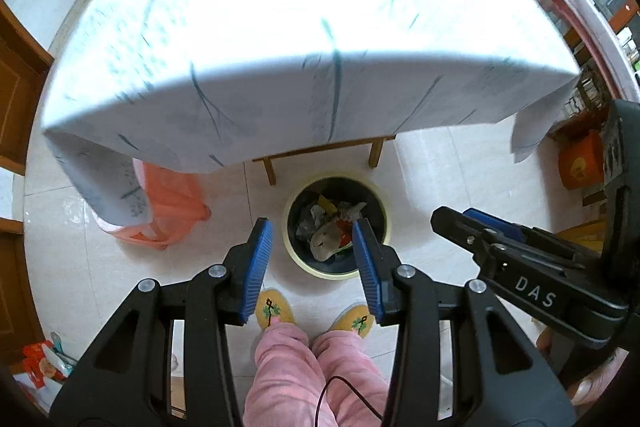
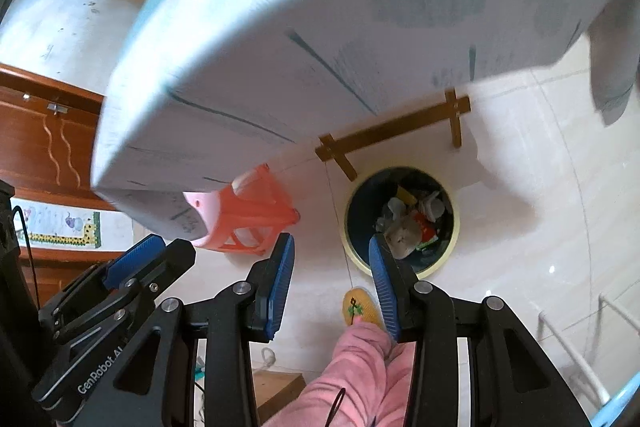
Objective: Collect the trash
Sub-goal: 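Move both tools back up over the table toward the blue mask, then grasp the blue face mask with the right tool and lift it, then grasp the silver EARPLUGS box with the left tool while the right tool holds the mask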
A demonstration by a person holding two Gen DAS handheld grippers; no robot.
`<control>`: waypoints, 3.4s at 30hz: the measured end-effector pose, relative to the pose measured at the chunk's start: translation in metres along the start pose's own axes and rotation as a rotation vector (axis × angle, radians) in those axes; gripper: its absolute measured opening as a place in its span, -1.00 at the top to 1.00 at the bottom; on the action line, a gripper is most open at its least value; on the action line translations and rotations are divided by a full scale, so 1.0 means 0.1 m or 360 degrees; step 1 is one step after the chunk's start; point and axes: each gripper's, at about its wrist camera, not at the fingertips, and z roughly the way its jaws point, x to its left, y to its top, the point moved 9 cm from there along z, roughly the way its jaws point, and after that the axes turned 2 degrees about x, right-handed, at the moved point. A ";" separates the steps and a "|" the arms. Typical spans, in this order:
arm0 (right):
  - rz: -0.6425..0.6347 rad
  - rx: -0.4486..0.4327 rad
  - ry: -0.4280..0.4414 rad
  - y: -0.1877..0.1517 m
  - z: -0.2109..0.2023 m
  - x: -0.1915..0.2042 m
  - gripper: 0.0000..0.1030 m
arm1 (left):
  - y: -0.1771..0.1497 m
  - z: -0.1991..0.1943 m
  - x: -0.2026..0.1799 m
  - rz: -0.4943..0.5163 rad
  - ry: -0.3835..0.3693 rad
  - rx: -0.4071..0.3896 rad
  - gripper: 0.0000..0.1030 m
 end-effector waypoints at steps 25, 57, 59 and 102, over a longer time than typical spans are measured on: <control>-0.0387 -0.0499 0.0034 1.00 -2.47 0.88 0.18 | 1.10 -2.02 -0.10 0.0076 0.0173 -0.0516 0.04; 0.0154 -0.0159 -0.0335 3.49 -0.02 1.19 0.00 | 3.86 -0.21 0.77 0.1027 -0.0095 -0.0113 -0.20; 0.0173 -0.0123 -0.0347 3.48 0.12 1.17 0.00 | 3.93 -0.11 0.78 0.1024 -0.0124 -0.0084 -0.20; 0.0431 -0.0488 -0.0107 4.45 -0.19 1.18 0.76 | 4.87 1.19 0.12 0.1195 -0.0299 0.0272 -0.20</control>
